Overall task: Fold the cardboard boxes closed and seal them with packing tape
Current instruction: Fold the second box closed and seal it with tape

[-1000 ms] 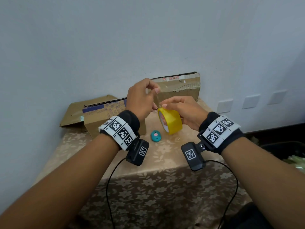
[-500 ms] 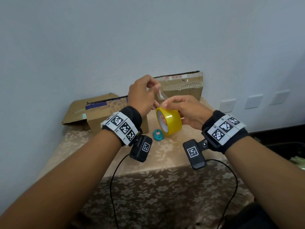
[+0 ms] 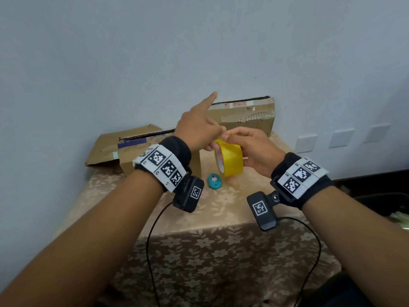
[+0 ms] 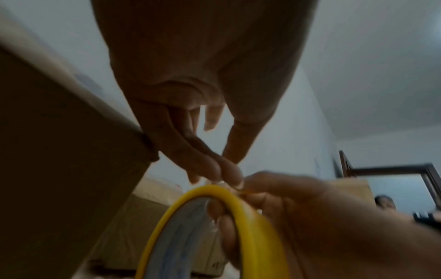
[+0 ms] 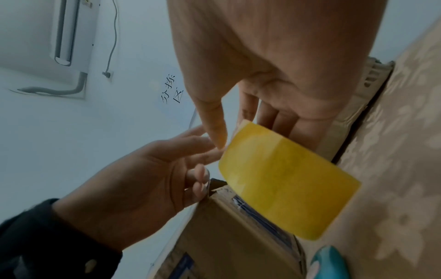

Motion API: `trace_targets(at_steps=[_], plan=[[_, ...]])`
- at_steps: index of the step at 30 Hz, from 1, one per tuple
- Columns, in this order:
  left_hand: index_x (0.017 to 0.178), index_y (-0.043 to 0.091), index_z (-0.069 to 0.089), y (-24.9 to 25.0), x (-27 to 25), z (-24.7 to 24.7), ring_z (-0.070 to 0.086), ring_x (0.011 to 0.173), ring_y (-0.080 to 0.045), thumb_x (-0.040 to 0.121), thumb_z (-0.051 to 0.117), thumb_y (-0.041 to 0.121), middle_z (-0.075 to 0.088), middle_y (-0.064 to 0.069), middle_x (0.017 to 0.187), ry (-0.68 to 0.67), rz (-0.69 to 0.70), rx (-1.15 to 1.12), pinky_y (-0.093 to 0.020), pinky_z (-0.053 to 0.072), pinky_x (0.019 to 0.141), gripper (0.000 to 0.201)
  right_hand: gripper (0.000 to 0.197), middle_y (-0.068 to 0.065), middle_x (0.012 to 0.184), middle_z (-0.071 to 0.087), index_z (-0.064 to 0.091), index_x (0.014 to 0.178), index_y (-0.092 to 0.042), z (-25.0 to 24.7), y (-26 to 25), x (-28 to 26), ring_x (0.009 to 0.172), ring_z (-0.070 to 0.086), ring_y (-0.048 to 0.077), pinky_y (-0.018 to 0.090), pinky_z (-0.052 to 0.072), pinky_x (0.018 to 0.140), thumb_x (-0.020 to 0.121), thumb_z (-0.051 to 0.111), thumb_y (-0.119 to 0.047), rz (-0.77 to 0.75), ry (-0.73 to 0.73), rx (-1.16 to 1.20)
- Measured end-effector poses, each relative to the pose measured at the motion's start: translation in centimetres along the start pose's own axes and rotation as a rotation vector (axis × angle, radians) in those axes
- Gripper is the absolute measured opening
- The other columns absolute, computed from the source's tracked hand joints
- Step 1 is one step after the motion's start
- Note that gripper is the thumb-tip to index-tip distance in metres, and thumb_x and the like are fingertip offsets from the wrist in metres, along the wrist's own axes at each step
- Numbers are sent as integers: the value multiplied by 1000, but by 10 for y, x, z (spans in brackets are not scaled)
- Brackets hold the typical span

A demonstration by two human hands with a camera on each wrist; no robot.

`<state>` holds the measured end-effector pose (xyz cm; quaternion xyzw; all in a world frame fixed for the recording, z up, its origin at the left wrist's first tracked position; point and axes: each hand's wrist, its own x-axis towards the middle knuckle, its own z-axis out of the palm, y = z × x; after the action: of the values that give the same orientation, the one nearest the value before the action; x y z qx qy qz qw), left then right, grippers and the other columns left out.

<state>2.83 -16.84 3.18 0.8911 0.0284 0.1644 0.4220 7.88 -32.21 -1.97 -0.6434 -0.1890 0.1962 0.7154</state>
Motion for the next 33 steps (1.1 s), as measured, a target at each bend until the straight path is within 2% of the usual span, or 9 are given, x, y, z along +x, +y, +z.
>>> trace_targets(at_steps=[3, 7, 11, 15, 21, 26, 28, 31, 33], plan=[[160, 34, 23, -2, -2, 4, 73, 57, -14, 87, 72, 7, 77, 4, 82, -43, 45, 108, -33, 63, 59, 92, 16, 4, 84, 76, 69, 106, -13, -2, -1, 0, 73, 76, 18, 28, 57, 56, 93, 70, -4, -7, -41, 0], [153, 35, 40, -12, 3, 8, 69, 54, -5, 83, 70, 12, 76, 9, 73, 135, 166, 301, -38, 63, 76, 80, 27, 7, 94, 77, 68, 115, -11, -4, -2, 0, 83, 77, 22, 31, 59, 62, 91, 68, 2, 1, -69, -7], [148, 43, 44, -11, 1, 13, 71, 78, -12, 85, 68, 20, 75, 12, 78, 229, 236, 501, -41, 61, 79, 71, 38, 16, 106, 77, 62, 127, -4, -1, 0, 2, 94, 77, 29, 41, 63, 78, 90, 71, 3, 5, -82, -15], [151, 42, 41, -6, -1, 17, 70, 89, -18, 88, 68, 19, 76, 10, 87, 246, 267, 608, -40, 59, 78, 73, 39, 16, 109, 77, 60, 129, -4, 4, 3, 5, 94, 77, 30, 40, 64, 77, 92, 70, 2, 12, -76, -38], [154, 35, 35, -14, 7, 15, 71, 77, -8, 78, 76, 11, 74, 7, 78, 182, 146, 295, -39, 60, 84, 89, 56, 14, 116, 74, 42, 141, -17, 6, 9, 9, 96, 77, 24, 44, 62, 84, 95, 68, 1, -1, -36, -115], [154, 30, 34, -9, 11, 13, 71, 83, -10, 79, 81, 9, 74, 4, 76, 187, 97, 132, -29, 52, 92, 92, 48, 18, 114, 74, 40, 144, -17, 12, 18, 15, 93, 78, 28, 49, 62, 84, 102, 61, -10, -7, 51, -87], [151, 29, 38, -10, 13, 12, 70, 84, -11, 81, 79, 10, 74, 3, 79, 208, 69, 105, -31, 54, 91, 83, 43, 19, 117, 73, 46, 141, -15, 12, 20, 16, 95, 77, 28, 50, 62, 84, 102, 61, -6, -29, 48, -50], [147, 27, 41, -15, 15, 13, 69, 76, -18, 80, 76, 14, 74, 3, 84, 191, 8, 160, -42, 60, 83, 77, 48, 16, 119, 73, 49, 141, -18, 8, 23, 16, 108, 74, 24, 56, 55, 95, 98, 64, -1, -34, 46, -4], [147, 27, 37, -16, 16, 12, 70, 72, -21, 78, 75, 20, 73, 0, 87, 193, -22, 231, -41, 60, 79, 80, 55, 16, 121, 73, 51, 140, -23, 4, 24, 17, 117, 69, 28, 60, 51, 99, 94, 68, 3, -23, 44, 23]])
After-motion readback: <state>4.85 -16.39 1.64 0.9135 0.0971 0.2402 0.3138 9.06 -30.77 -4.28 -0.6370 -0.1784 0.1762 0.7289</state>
